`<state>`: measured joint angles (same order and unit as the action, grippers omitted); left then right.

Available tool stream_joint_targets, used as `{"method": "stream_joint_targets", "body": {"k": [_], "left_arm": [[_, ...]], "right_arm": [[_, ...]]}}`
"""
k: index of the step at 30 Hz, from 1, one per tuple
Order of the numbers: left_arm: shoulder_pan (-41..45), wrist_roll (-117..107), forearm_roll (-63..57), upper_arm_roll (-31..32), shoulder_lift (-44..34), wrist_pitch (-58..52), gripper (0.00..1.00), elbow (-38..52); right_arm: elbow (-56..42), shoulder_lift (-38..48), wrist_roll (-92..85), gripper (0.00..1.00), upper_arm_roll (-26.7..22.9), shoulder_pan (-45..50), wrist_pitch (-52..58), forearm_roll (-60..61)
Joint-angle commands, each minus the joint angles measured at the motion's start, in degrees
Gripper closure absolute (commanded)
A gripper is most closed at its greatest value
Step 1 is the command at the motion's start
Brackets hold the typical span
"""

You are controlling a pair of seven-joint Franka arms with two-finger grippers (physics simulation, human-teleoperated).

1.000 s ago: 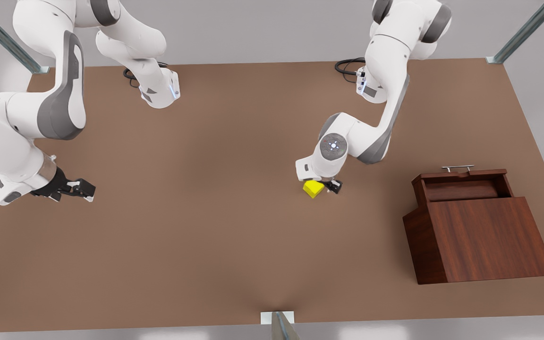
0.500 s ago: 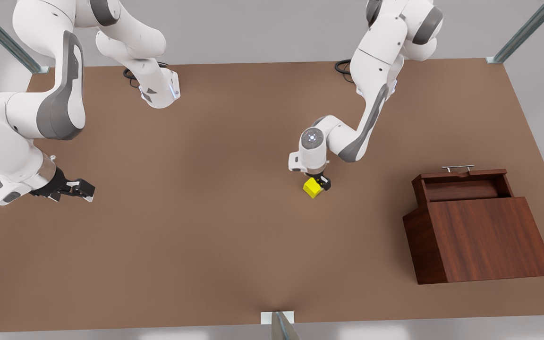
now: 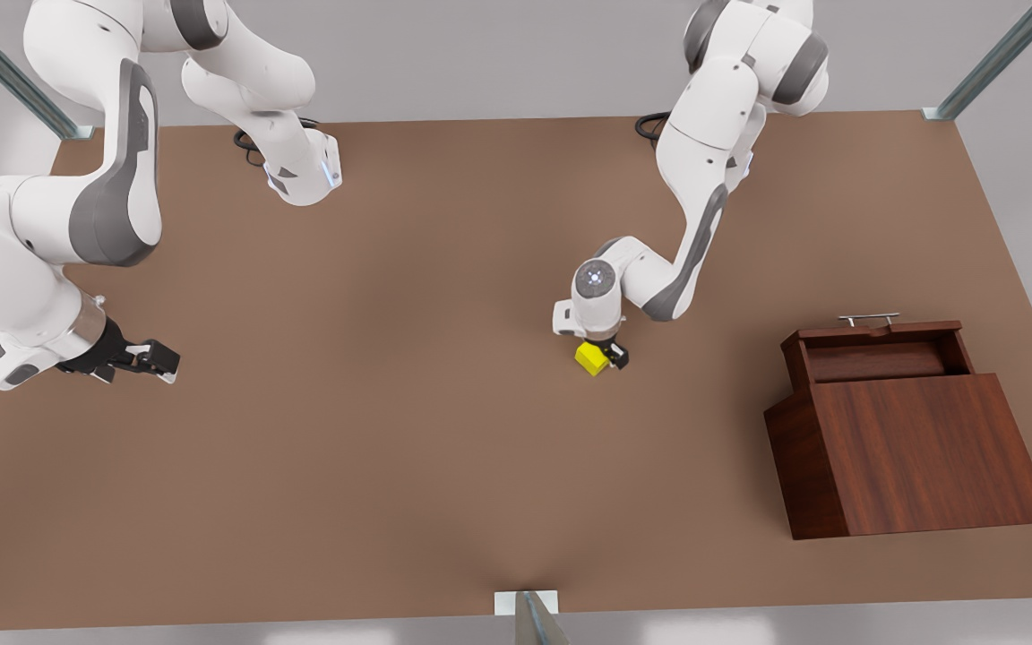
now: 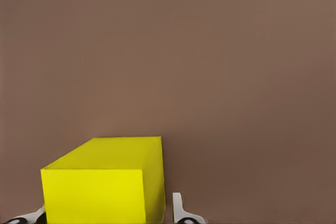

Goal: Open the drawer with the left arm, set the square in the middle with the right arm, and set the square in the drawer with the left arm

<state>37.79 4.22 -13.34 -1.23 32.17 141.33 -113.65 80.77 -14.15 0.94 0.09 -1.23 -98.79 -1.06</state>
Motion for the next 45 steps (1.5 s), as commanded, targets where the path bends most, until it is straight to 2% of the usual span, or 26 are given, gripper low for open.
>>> {"method": "stream_joint_targets", "body": {"k": [1, 5, 14, 18, 23, 24, 27, 35, 42, 45], "left_arm": [[0.01, 0.0, -0.02, 0.0, 0.0, 0.0, 0.18, 0.01], [0.01, 0.0, -0.02, 0.0, 0.0, -0.09, 0.29, -0.08], [0.01, -0.09, -0.02, -0.09, -0.79, -0.88, 0.33, 0.36], [-0.17, 0.17, 0.59, -0.18, -4.31, -6.06, 0.33, 2.29], [-0.43, 0.7, 6.13, -1.5, -13.79, -17.91, 0.33, 4.84], [-0.52, 2.54, 9.54, -3.07, -15.29, -24.68, 0.33, 8.7], [-0.43, 14.22, 14.66, -10.81, -18.19, -34.45, 0.33, 12.58], [-0.52, 55.89, 14.66, -31.99, -19.78, -37.71, 0.33, 12.4], [-1.22, 77.78, 14.66, -42.02, -17.49, -33.84, 0.33, 11.96], [-4.3, 84.28, 14.66, -42.19, -16.44, -32.96, 0.32, 11.79]], "right_arm": [[0.0, 0.0, 0.03, 0.0, 0.0, 0.0, 0.0, 0.0], [0.0, 0.0, -0.06, 0.0, 0.0, 0.0, 0.09, -0.09], [0.0, 0.09, -0.06, 0.0, 0.0, -0.09, 0.18, -0.09], [-0.79, 0.8, 0.03, 0.0, -0.09, -0.09, 0.7, 0.0], [-0.79, 0.62, 0.03, 0.0, -0.09, -0.18, 0.62, 0.0], [-0.79, 0.53, 0.03, 0.0, -0.18, -0.18, 0.53, -0.09], [-1.32, 0.8, 0.03, 0.0, -0.18, -0.18, 0.62, -0.09], [-1.23, 0.27, -0.06, 0.0, -0.18, -0.97, 0.18, -0.09], [-1.23, 0.18, 0.03, 0.0, -0.18, -0.88, 0.09, -0.09], [-1.32, 0.27, 0.03, 0.0, -0.09, -0.79, 0.09, -0.09]]}}
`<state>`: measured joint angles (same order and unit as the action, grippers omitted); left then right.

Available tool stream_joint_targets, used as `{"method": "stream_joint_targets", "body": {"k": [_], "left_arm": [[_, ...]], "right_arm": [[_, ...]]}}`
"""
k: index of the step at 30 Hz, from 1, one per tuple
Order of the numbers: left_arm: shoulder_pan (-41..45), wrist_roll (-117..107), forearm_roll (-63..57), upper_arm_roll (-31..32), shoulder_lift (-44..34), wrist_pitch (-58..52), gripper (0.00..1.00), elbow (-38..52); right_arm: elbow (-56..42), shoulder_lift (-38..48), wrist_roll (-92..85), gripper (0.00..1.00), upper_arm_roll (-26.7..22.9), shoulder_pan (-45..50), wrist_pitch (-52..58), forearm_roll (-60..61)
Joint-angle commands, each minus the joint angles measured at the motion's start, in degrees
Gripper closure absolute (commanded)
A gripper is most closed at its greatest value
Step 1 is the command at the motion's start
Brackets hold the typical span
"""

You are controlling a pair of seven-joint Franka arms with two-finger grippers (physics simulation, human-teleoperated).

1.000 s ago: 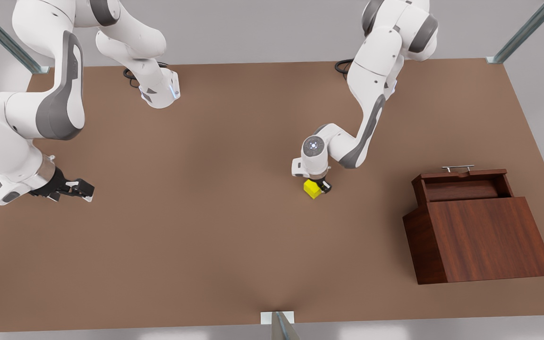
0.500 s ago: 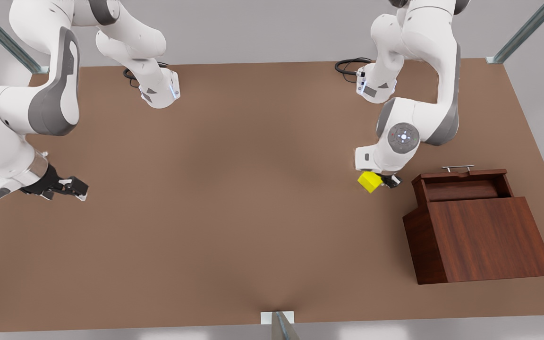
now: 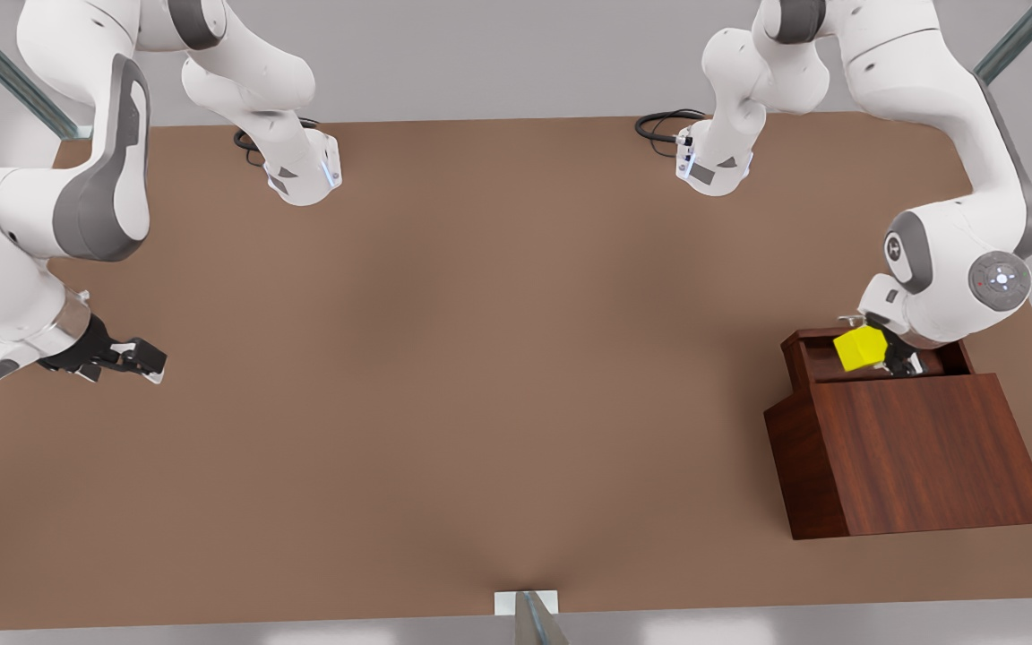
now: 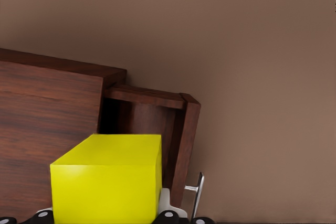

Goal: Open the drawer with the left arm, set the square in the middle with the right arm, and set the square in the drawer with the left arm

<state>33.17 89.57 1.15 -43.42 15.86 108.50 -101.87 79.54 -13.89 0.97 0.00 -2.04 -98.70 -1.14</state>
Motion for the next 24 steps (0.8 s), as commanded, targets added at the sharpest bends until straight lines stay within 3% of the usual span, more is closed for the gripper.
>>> {"method": "stream_joint_targets", "body": {"k": [1, 12, 15, 22, 24], "left_arm": [[-0.39, 0.87, 0.17, 0.0, 0.14, 0.13, 0.32, 0.0], [-5.49, 7.99, 0.17, 0.0, 3.92, 3.21, 0.32, -1.14], [-5.58, 7.99, 0.25, 0.0, 5.15, 3.65, 0.24, -1.14], [-5.66, 8.52, 2.01, 0.09, 6.91, 4.44, 0.24, -1.14], [-5.66, 8.52, 1.92, 0.09, 6.91, 4.44, 0.0, -1.14]], "right_arm": [[-0.08, 0.01, 0.0, 0.0, 0.0, -0.07, 0.0, 0.0], [-0.08, -0.08, 0.0, 0.0, -0.09, -0.07, -0.09, 0.0], [0.0, -0.08, 0.0, 0.0, 0.0, -0.07, -0.09, 0.0], [-0.08, -0.08, 0.0, 0.0, 0.0, 0.02, 0.0, 0.0], [-0.08, -0.08, 0.0, 0.0, 0.0, -0.07, -0.09, 0.0]]}}
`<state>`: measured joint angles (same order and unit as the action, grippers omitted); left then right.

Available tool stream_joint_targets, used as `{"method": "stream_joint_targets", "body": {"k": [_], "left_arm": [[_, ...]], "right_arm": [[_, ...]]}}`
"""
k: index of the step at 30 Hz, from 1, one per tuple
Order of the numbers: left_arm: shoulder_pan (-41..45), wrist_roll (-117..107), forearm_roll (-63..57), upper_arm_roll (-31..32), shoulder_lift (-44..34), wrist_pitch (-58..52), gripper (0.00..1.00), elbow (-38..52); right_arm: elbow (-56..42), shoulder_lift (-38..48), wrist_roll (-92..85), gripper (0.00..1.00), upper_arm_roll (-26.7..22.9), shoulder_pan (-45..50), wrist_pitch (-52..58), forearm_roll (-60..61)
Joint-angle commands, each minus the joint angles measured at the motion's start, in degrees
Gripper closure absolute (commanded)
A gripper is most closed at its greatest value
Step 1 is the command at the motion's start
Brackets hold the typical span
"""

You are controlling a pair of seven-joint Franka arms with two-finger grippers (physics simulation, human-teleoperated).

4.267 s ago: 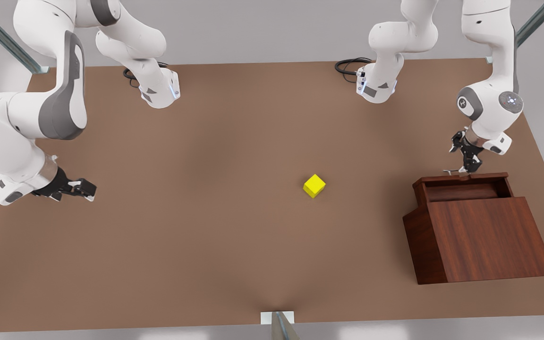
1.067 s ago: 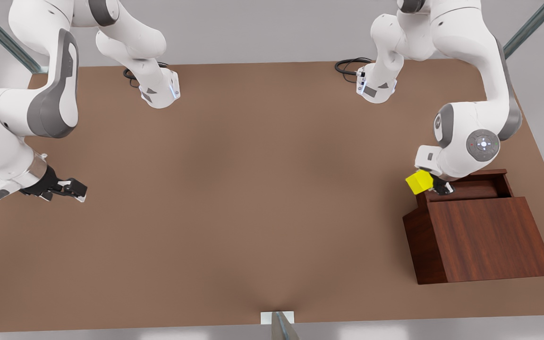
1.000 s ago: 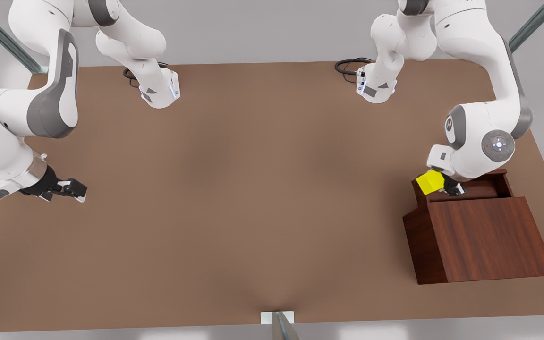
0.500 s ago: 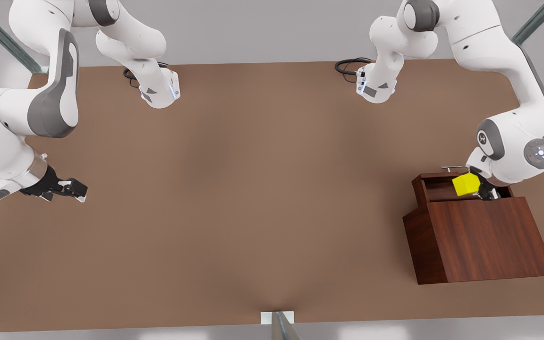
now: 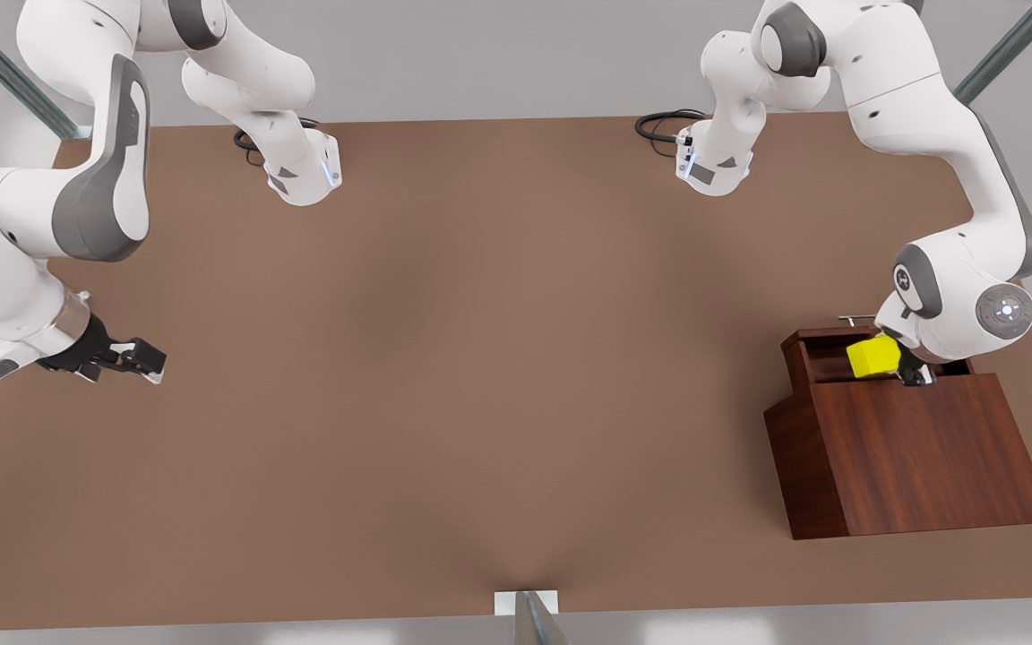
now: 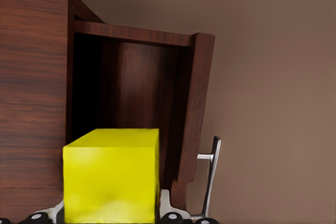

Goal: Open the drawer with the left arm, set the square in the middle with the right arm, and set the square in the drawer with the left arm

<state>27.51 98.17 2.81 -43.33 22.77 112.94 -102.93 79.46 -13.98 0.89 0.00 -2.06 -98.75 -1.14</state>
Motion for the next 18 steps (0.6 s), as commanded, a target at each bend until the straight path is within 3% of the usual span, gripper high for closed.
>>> {"method": "stream_joint_targets", "body": {"k": [1, 6, 9, 12, 14, 16, 18], "left_arm": [[0.0, 0.01, 0.35, 0.0, 0.0, 0.0, 0.0, 0.01], [0.26, -1.4, 3.77, -0.7, -0.71, -0.79, 0.0, 0.18], [0.35, -26.7, 4.13, -0.62, -3.34, -11.77, 0.0, 6.24], [1.4, -62.11, 10.19, 1.13, -8.0, -13.71, 0.0, 10.11], [-2.88, -81.53, 9.05, 12.88, -10.2, -13.27, 0.0, 13.54], [-18.36, -92.01, 1.59, 34.08, -12.04, -13.18, 0.0, 16.0], [-22.41, -94.39, -2.98, 41.83, -13.27, -9.23, 0.0, 15.3]], "right_arm": [[0.0, 0.0, 0.07, 0.0, -0.09, 0.04, 0.05, -0.09], [0.09, -0.08, -0.01, 0.0, 0.0, -0.05, -0.04, 0.0], [0.08, -0.08, -0.01, 0.0, 0.0, -0.05, -0.04, 0.0], [0.08, 0.0, 0.07, 0.0, 0.0, 0.04, 0.05, 0.0], [0.0, 0.0, -0.01, 0.0, 0.0, 0.04, 0.05, -0.09], [0.0, 0.0, 0.07, 0.0, 0.0, -0.05, -0.04, 0.0], [0.08, 0.0, 0.07, 0.0, 0.0, -0.05, -0.04, 0.0]]}}
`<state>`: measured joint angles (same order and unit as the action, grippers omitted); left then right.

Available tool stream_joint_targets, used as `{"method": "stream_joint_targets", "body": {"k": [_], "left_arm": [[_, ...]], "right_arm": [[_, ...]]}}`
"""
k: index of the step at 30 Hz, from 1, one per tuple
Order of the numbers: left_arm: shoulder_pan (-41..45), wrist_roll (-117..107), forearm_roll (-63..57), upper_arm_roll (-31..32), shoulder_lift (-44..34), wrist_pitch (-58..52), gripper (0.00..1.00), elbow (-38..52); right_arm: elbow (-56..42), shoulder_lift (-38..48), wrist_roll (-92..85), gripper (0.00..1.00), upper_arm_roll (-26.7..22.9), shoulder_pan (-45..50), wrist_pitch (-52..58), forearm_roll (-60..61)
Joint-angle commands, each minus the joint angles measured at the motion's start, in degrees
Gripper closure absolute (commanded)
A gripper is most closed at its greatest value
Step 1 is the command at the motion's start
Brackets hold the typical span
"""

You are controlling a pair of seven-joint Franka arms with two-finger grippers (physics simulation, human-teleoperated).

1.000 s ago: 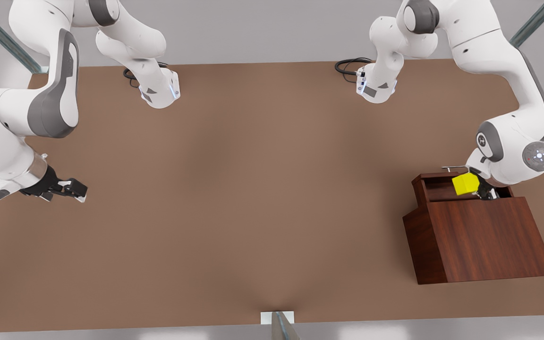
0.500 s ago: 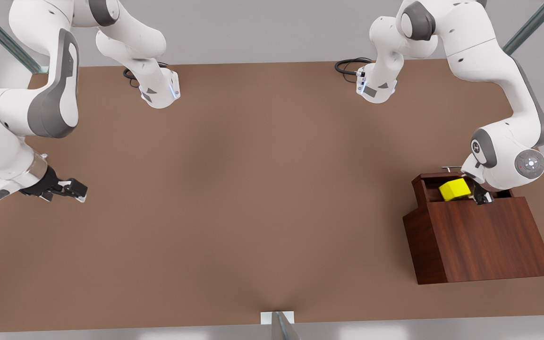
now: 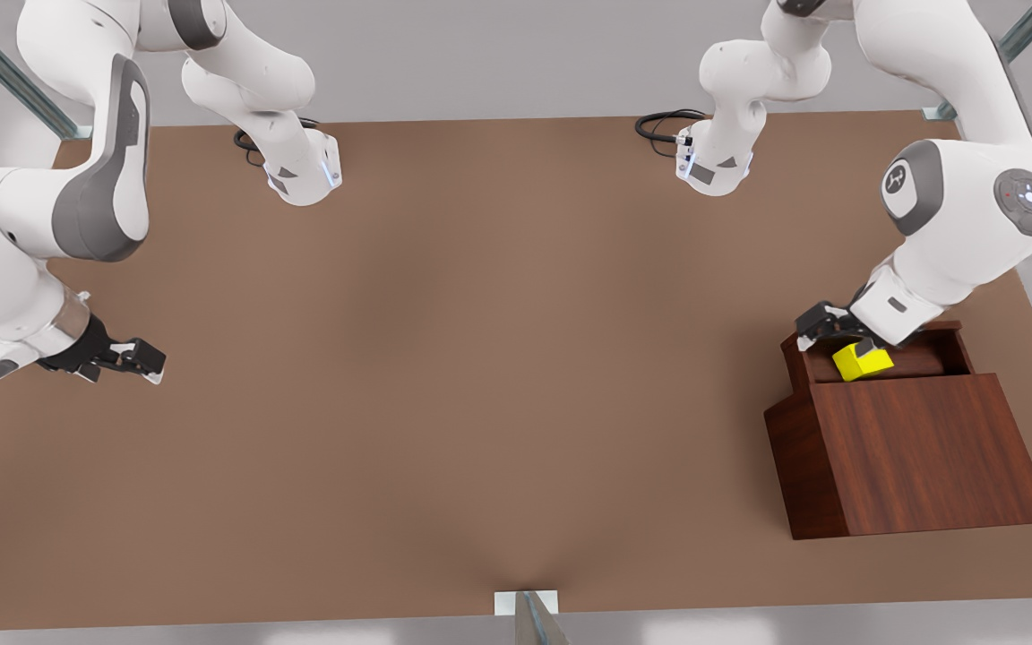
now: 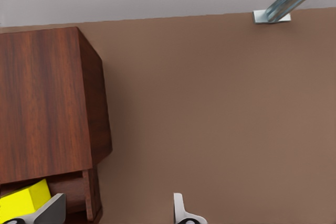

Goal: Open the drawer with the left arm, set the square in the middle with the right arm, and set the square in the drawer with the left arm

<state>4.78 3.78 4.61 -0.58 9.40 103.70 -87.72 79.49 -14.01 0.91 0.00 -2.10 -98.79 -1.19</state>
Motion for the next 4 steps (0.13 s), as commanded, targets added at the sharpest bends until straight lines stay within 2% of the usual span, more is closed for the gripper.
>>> {"method": "stream_joint_targets", "body": {"k": [1, 2, 4], "left_arm": [[-0.47, 0.0, -6.62, 0.49, -0.09, 0.01, 0.0, -0.08], [-2.23, 0.0, -7.68, 2.78, -0.53, 0.1, 0.0, -0.96], [-2.23, 0.0, -7.78, 2.96, -0.79, 0.1, 0.0, -1.67]], "right_arm": [[-0.04, 0.04, -0.04, 0.0, 0.0, -0.01, 0.0, -0.04], [0.05, -0.05, -0.04, 0.0, 0.0, -0.01, 0.0, 0.05], [0.05, -0.05, -0.04, 0.0, 0.0, -0.01, 0.0, -0.04]]}}
